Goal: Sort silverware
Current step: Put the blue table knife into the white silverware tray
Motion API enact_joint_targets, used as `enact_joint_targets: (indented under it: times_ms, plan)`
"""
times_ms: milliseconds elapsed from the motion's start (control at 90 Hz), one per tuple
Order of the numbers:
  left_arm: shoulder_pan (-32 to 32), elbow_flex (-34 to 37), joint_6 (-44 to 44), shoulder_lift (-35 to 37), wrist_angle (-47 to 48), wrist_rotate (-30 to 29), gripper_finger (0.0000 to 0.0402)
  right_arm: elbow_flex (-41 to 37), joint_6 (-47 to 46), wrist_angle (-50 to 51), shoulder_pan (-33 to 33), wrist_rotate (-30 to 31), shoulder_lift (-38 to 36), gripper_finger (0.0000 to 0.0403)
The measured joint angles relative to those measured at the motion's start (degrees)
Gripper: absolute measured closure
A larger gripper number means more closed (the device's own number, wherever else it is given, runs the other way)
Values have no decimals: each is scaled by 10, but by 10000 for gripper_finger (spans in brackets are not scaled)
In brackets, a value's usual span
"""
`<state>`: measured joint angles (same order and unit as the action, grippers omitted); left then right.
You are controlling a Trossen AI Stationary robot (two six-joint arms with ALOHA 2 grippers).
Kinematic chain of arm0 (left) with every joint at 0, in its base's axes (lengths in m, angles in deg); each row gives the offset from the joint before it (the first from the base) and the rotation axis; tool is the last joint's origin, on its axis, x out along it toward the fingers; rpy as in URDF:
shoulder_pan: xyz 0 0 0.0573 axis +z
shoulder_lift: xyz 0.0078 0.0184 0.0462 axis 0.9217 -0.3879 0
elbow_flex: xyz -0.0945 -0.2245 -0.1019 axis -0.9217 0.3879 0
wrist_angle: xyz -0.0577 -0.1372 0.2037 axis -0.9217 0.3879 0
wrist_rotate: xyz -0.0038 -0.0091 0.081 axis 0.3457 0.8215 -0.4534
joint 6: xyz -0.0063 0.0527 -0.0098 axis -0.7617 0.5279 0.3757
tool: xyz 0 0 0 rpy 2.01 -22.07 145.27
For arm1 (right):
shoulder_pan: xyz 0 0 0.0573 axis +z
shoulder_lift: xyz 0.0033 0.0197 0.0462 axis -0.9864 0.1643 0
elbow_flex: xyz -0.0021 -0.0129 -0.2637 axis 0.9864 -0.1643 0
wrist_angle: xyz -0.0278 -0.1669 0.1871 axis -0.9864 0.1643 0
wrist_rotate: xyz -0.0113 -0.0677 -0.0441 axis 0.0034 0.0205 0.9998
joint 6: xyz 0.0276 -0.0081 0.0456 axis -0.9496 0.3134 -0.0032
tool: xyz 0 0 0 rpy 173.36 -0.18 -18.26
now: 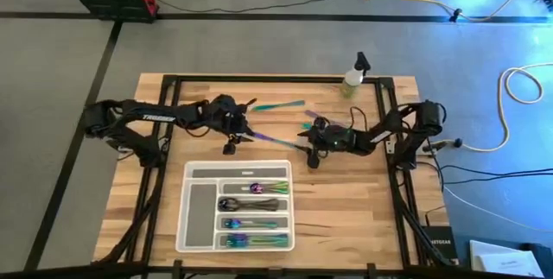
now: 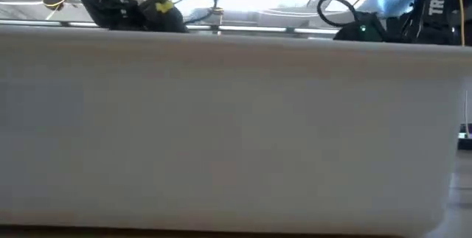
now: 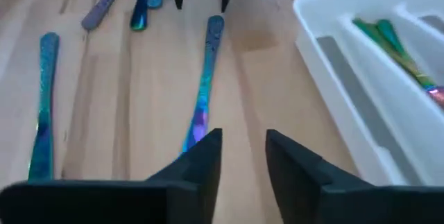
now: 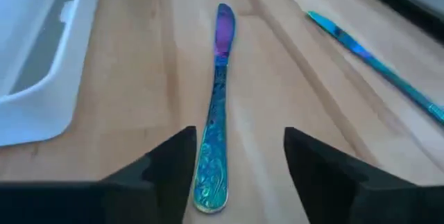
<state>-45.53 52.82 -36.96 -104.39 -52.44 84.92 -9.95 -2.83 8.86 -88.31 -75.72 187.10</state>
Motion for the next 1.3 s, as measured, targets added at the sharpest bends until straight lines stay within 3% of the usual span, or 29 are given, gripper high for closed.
enact_joint_targets:
  times_ms: [178,278,533,878,1300]
  plan:
    - [5,0,19,-35,-68,78,241,-13,8,-72,11,6,5,175]
    - [6,-1,23,-55,-102,75,228,-22,17,-113,10,-1,4,173]
    - [30,-1,18,-101,-131,74,225,-22,7,-94,10,0,22,173]
    - [41,0,10,-108,-137,87,225,-17,-16,-276,10,0,154,173]
    - [47,-1,13,-126,-153,87,225,10,-41,-322,10,-9,241,173]
